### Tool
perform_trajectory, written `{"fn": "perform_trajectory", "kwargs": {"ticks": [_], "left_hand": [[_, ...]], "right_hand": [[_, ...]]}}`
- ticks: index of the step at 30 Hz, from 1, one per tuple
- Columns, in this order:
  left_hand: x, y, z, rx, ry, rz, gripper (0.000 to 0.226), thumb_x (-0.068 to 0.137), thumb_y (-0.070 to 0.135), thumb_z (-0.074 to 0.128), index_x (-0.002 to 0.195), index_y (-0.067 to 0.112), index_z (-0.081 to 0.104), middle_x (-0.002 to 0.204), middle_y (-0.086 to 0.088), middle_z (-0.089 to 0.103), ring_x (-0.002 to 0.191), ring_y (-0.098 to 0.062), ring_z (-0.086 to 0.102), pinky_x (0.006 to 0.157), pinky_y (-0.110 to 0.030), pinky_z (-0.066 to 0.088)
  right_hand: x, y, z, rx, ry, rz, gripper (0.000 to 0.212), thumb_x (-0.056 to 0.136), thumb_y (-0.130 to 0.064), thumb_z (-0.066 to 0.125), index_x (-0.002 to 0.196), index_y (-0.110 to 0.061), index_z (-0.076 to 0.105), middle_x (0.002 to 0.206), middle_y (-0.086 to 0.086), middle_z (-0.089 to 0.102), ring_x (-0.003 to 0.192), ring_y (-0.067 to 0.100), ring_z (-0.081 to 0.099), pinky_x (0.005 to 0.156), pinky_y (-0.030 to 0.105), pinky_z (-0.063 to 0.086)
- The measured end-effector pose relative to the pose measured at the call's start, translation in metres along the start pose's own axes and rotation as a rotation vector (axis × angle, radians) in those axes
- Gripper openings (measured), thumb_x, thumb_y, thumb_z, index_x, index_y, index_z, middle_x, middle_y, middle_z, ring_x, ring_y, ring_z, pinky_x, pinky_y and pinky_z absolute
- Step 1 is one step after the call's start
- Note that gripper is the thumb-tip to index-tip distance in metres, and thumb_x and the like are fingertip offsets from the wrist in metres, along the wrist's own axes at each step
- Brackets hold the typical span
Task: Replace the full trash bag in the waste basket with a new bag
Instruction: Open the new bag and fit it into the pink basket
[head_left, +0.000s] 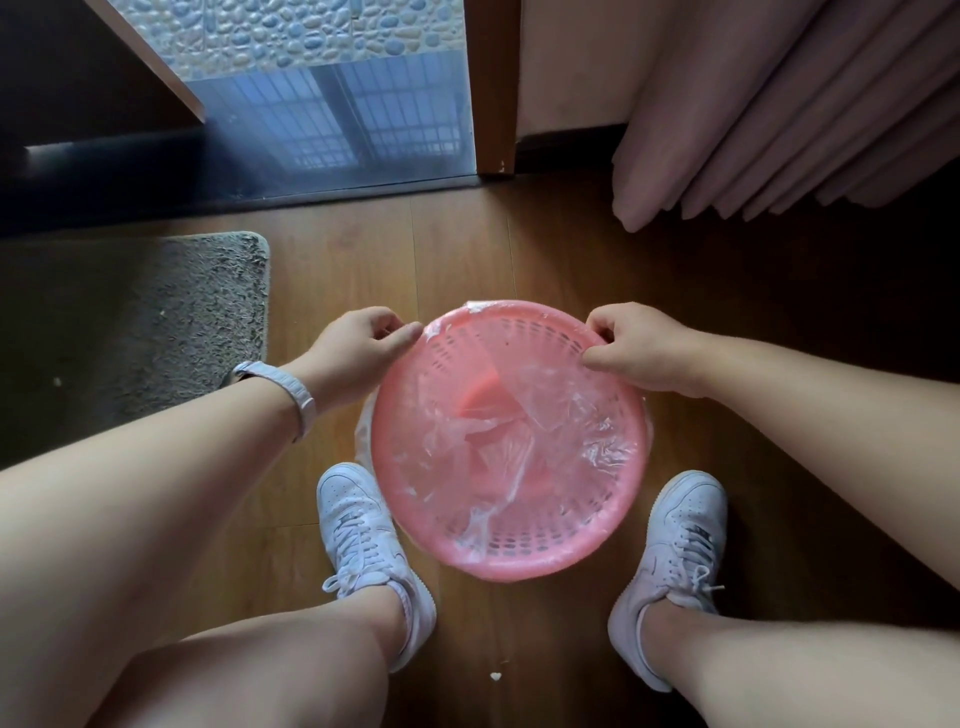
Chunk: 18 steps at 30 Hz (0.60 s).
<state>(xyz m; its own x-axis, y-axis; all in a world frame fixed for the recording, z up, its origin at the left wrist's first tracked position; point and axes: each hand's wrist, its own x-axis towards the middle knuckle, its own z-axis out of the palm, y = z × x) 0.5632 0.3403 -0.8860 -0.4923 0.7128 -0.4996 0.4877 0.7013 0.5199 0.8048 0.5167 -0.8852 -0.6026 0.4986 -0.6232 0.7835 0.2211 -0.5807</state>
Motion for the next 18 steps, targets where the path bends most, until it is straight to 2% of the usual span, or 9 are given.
{"fn": "perform_trajectory", "kwargs": {"ticks": [3,6,8,11,13,18], "left_hand": [[-0.006,0.002,0.005,0.035,-0.045,-0.015,0.026,0.086,0.043,0.068,0.097,0.02,0.064,0.086,0.005,0.067,0.079,-0.013,0.064,0.074,-0.034,0.054],[-0.003,0.01,0.01,-0.001,-0.029,-0.043,0.02,0.088,0.034,0.067,0.097,0.017,0.063,0.089,0.001,0.068,0.08,-0.016,0.065,0.07,-0.034,0.054],[0.005,0.021,0.013,-0.122,-0.004,-0.078,0.02,0.09,0.033,0.064,0.095,0.014,0.063,0.087,-0.001,0.068,0.077,-0.018,0.065,0.065,-0.031,0.053],[0.02,0.039,0.017,-0.453,0.019,-0.144,0.03,0.089,0.037,0.065,0.096,0.008,0.063,0.088,-0.005,0.069,0.072,-0.02,0.064,0.069,-0.036,0.054],[0.029,0.048,0.019,-0.544,0.073,-0.16,0.031,0.087,0.04,0.067,0.094,0.01,0.065,0.087,-0.007,0.068,0.072,-0.02,0.061,0.069,-0.036,0.053],[0.036,0.055,0.03,-0.506,0.108,-0.122,0.019,0.09,0.028,0.066,0.102,0.014,0.065,0.091,-0.002,0.069,0.073,-0.015,0.065,0.058,-0.024,0.05]], "right_hand": [[-0.004,0.008,-0.01,0.089,0.036,0.016,0.011,0.082,-0.021,0.062,0.085,-0.011,0.062,0.09,0.012,0.066,0.084,0.031,0.066,0.071,0.046,0.058],[-0.005,0.015,-0.017,0.156,0.071,0.053,0.013,0.086,-0.023,0.062,0.089,-0.01,0.062,0.093,0.013,0.066,0.085,0.03,0.066,0.074,0.048,0.058],[-0.003,0.019,-0.022,0.202,0.102,0.085,0.011,0.087,-0.023,0.062,0.091,-0.012,0.064,0.094,0.01,0.067,0.085,0.026,0.067,0.076,0.046,0.059],[0.003,0.024,-0.03,0.315,0.171,0.126,0.011,0.087,-0.019,0.06,0.095,-0.016,0.066,0.095,0.008,0.07,0.086,0.024,0.069,0.076,0.047,0.059],[0.006,0.027,-0.035,0.378,0.228,0.151,0.013,0.087,-0.014,0.058,0.096,-0.015,0.067,0.095,0.009,0.071,0.086,0.025,0.069,0.077,0.047,0.059],[0.005,0.043,-0.045,0.527,0.331,0.192,0.015,0.085,-0.009,0.056,0.094,-0.014,0.065,0.096,0.011,0.071,0.088,0.027,0.07,0.08,0.046,0.059]]}}
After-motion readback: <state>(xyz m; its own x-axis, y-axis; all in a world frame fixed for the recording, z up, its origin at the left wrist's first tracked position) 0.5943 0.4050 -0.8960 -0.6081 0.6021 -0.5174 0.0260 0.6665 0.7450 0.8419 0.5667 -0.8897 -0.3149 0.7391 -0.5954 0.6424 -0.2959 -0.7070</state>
